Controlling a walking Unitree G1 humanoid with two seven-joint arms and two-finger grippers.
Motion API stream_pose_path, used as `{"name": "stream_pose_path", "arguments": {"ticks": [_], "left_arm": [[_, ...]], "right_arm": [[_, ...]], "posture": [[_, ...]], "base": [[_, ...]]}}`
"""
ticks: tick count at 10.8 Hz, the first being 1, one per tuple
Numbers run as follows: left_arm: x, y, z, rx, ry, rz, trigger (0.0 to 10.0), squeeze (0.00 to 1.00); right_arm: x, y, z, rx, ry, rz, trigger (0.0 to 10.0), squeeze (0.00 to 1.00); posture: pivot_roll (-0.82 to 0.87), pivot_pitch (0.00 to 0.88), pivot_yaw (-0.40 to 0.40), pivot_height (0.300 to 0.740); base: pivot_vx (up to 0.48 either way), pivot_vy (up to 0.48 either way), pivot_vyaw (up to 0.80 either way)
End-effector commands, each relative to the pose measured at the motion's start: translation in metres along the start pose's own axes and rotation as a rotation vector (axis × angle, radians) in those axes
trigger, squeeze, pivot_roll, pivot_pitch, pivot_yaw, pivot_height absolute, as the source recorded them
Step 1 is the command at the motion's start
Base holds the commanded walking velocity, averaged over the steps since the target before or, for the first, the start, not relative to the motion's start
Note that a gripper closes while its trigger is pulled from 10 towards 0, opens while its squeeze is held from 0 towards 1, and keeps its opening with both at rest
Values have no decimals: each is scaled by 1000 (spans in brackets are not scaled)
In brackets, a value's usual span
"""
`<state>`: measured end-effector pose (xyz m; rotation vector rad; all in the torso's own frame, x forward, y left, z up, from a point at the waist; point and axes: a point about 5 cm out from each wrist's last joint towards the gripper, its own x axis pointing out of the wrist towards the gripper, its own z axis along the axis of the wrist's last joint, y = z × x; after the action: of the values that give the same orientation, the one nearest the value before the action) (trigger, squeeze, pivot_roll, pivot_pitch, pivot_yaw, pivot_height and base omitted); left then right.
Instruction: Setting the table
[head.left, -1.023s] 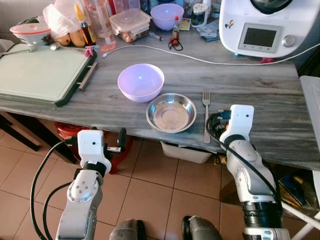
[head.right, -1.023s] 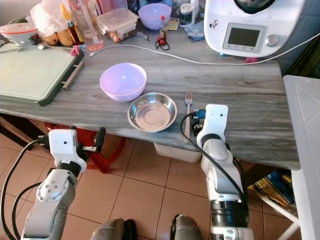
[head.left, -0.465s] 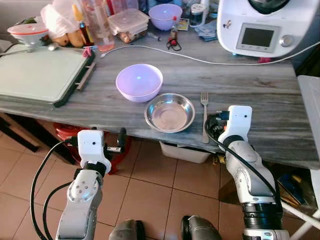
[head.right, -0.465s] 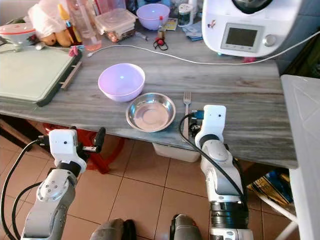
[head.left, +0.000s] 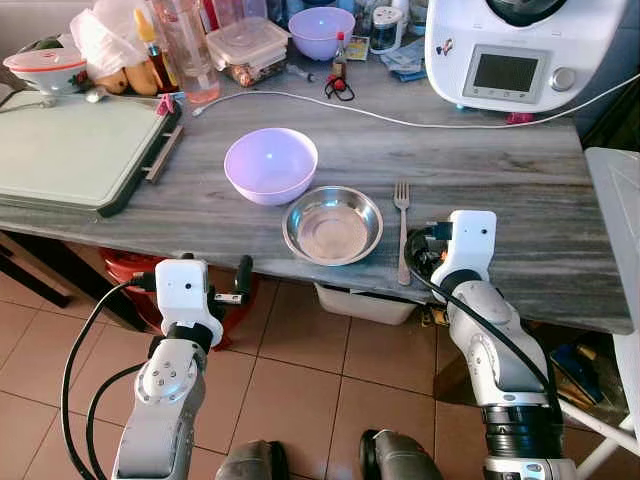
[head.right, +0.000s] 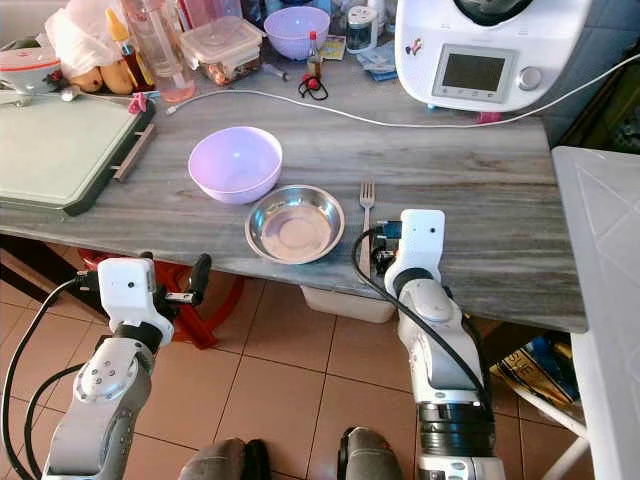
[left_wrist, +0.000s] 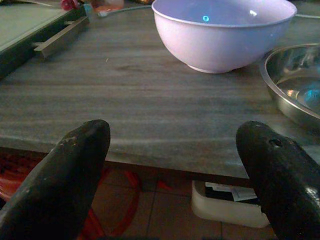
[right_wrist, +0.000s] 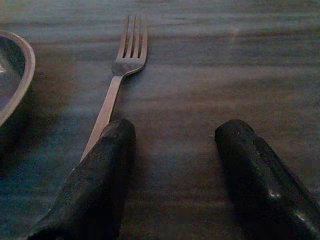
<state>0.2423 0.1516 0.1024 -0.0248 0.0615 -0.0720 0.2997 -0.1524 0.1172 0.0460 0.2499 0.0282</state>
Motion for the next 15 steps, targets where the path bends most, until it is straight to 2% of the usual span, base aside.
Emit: {"name": "stream_pose_path", "arguments": {"ticks": [1, 8, 9, 14, 15], "left_arm": [[0, 1, -1, -2, 5, 1, 10000, 0], [1, 2, 0, 0, 2, 4, 10000, 0], [1, 2, 0, 0, 1, 4, 10000, 0], [-2, 2, 4, -7, -17, -6, 10000, 0], [-2, 2, 6, 3, -26, -19, 10000, 0]], "right_arm": [[1, 15, -13, 31, 71, 76, 10000, 0], [6, 24, -12, 37, 74, 132, 10000, 0], [3, 20, -12, 25, 64, 120, 10000, 0], [-33, -21, 0, -71, -78, -34, 10000, 0], [-45, -34, -7, -122, -89, -132, 10000, 0]], "posture": [[-24, 135, 59, 740], [-18, 133, 60, 740], [-17, 132, 60, 740], [-31, 115, 62, 740], [-36, 101, 67, 740]], "base": [[0, 0, 0], [0, 0, 0], [0, 0, 0], [0, 0, 0], [0, 0, 0]]}}
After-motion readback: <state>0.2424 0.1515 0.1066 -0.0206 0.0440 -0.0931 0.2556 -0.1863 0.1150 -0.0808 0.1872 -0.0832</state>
